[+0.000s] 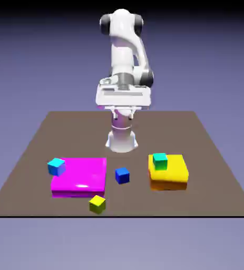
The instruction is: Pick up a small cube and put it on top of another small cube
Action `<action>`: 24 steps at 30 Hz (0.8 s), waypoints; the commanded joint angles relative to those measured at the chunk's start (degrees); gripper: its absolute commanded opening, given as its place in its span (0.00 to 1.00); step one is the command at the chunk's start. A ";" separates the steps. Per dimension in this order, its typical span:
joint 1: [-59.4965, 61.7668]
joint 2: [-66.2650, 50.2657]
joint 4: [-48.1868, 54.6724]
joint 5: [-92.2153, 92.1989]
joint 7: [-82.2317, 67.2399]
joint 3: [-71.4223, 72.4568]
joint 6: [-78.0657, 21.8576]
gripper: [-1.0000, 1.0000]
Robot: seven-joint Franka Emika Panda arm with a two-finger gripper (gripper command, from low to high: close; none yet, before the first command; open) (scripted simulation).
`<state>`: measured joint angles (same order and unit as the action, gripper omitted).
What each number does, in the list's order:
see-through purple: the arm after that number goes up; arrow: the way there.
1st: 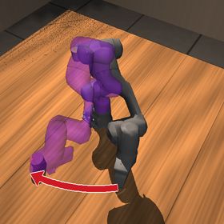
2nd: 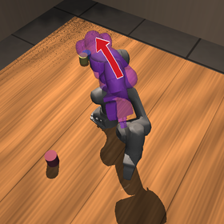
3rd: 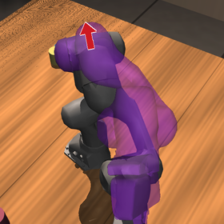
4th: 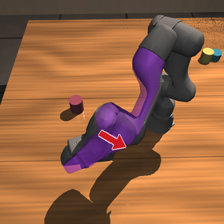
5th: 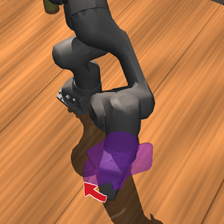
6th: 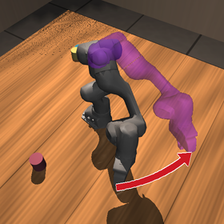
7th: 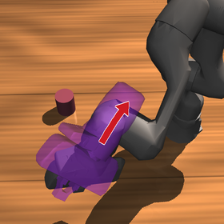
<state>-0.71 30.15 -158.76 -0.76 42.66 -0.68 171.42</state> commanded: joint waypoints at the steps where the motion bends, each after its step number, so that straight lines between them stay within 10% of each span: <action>1: -0.02 -2.08 1.86 -0.63 0.17 -0.56 -2.15 0.50; 24: -0.43 -49.84 44.60 -15.19 3.96 -13.54 -51.51 0.50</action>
<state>-1.14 -19.68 -114.17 -15.96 46.62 -14.22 119.91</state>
